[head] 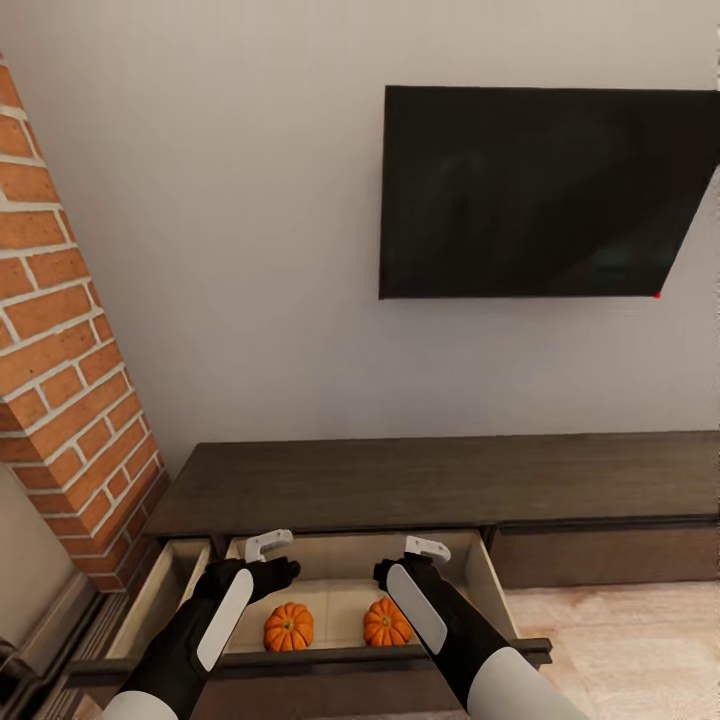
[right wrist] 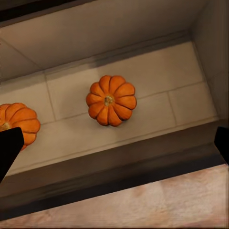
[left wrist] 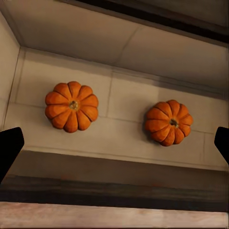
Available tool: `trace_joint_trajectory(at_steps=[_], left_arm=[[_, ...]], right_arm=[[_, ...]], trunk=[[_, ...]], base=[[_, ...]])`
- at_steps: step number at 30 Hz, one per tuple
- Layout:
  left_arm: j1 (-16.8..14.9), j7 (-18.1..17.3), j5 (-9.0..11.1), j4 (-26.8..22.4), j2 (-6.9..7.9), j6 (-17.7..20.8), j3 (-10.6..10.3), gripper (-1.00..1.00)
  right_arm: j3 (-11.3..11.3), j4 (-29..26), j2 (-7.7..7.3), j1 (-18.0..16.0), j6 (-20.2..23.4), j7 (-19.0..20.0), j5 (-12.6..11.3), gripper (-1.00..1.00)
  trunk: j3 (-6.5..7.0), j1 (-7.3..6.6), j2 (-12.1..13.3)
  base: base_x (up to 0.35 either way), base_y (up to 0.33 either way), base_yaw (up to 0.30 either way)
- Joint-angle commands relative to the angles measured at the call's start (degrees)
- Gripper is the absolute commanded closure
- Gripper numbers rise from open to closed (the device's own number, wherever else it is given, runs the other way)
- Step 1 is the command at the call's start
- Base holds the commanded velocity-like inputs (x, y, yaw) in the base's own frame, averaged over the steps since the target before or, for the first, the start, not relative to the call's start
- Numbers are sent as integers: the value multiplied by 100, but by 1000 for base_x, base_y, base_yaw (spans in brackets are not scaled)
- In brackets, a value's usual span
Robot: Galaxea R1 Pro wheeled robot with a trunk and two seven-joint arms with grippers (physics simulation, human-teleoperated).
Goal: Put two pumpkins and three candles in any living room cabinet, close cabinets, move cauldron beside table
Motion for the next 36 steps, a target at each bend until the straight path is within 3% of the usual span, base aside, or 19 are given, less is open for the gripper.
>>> trace_joint_trajectory(at_steps=[1, 11, 17, 36], left_arm=[[0, 0, 2, 0, -1, 0, 1, -100], [0, -2, 4, 0, 0, 0, 3, -100], [0, -6, 5, 0, 7, 0, 4, -100], [0, -18, 31, -30, 8, 9, 8, -100]], right_arm=[[0, 0, 0, 0, -2, 0, -1, -100], [5, 0, 0, 0, 14, 0, -1, -100], [5, 0, 0, 0, 14, 0, -1, -100], [-2, 0, 0, 0, 14, 0, -1, -100]], trunk=[[19, -23, 42], [199, -242, 443], [306, -374, 683], [306, -374, 683]], base=[[-50, 0, -15], [-13, 0, -3], [-234, 0, 0], [-264, 0, 0]])
